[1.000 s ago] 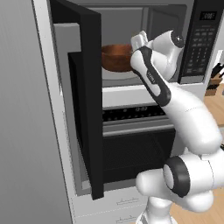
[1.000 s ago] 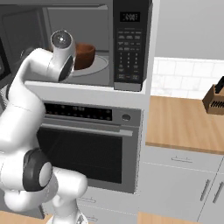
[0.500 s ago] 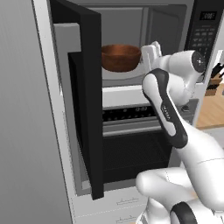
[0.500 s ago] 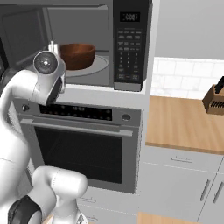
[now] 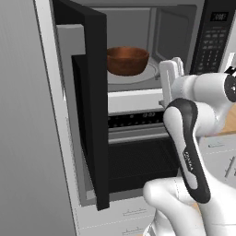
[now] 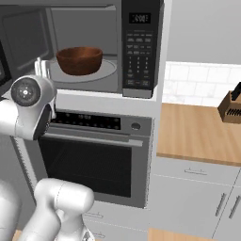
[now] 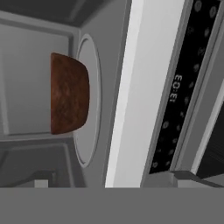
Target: Open the microwave, place the bowl with waffle inside the microwave, then close the microwave door and turn it on.
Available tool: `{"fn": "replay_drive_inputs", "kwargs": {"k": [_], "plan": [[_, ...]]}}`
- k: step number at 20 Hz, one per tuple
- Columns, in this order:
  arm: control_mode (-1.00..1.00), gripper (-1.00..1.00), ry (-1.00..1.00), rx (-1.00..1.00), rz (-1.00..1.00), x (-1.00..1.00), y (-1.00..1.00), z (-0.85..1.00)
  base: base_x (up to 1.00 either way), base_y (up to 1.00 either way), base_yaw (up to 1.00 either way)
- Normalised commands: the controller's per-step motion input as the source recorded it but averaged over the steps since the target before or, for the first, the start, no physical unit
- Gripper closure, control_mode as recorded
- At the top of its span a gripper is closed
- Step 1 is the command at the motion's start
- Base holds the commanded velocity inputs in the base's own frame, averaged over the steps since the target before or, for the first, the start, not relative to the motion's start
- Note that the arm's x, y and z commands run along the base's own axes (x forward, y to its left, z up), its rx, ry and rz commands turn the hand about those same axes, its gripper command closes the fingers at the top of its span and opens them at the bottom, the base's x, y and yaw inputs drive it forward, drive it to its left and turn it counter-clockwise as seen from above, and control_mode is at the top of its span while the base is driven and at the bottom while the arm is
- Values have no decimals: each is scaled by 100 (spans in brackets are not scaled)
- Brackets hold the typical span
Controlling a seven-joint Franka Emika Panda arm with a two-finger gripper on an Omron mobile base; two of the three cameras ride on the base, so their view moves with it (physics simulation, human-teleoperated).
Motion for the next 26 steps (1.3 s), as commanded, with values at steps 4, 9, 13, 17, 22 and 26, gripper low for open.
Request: {"fn": "replay_drive_inputs", "kwargs": {"k": [4, 9, 13, 17, 22, 26], "plan": [[-100, -100, 4, 0, 0, -39, 0, 0, 0, 0, 0], [-100, -100, 5, -5, 0, -31, 0, -5, 0, 0, 0], [-100, -100, 0, -14, 0, -47, 0, -13, 0, 0, 0], [-100, -100, 0, -13, 0, -70, 0, 0, 0, 0, 0], [-100, -100, 0, -17, 0, -71, 0, 0, 0, 0, 0], [-100, -100, 0, -22, 0, -66, 0, 0, 0, 0, 0]]}}
